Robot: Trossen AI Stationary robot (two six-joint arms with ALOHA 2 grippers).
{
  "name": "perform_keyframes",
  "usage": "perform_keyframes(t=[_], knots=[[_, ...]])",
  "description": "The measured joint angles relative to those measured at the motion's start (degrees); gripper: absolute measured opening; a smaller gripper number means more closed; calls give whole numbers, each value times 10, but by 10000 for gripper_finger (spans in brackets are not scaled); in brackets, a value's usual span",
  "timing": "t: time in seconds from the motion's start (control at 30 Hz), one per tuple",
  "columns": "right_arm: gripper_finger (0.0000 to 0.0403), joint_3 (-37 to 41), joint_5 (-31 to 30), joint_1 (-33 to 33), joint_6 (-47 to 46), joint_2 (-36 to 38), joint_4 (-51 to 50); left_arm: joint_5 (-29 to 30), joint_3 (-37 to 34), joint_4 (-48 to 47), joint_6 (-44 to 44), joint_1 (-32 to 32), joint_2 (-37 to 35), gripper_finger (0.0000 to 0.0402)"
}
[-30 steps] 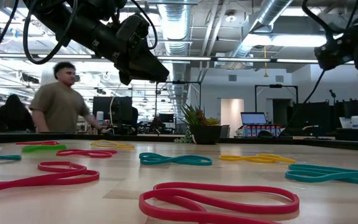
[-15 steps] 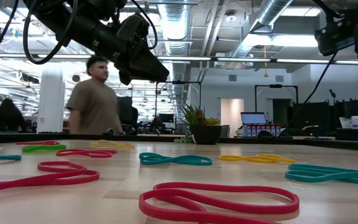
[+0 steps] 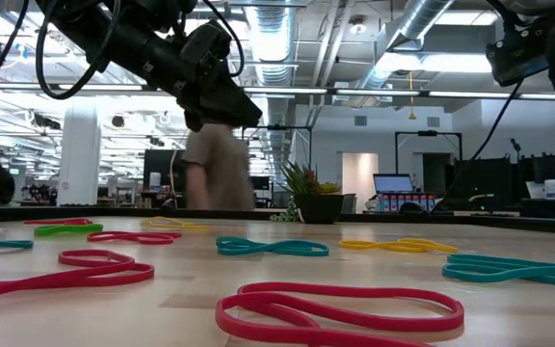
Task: Pick and place rubber bands into bin
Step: Put the yellow rubber band into the orange basket
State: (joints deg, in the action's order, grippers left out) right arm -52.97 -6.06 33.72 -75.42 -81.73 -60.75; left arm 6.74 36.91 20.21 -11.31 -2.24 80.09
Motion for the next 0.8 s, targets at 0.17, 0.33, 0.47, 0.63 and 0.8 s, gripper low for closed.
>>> perform_keyframes(t=[0.17, 0.33, 0.47, 0.63, 0.8], knots=[[81, 0, 1, 0, 0, -7, -1, 0, 0, -2, 0, 0, 0, 109], [81, 0, 8, -1, 3, -38, -7, 0, 0, -3, 0, 0, 0, 109], [81, 0, 15, -12, 5, -54, -12, -1, 0, -2, 0, 0, 0, 109], [81, 0, 16, -28, 9, -57, -42, -1, 0, 0, 0, 0, 0, 109], [81, 0, 24, -43, 40, -56, -55, -1, 0, 0, 0, 0, 0, 109]])
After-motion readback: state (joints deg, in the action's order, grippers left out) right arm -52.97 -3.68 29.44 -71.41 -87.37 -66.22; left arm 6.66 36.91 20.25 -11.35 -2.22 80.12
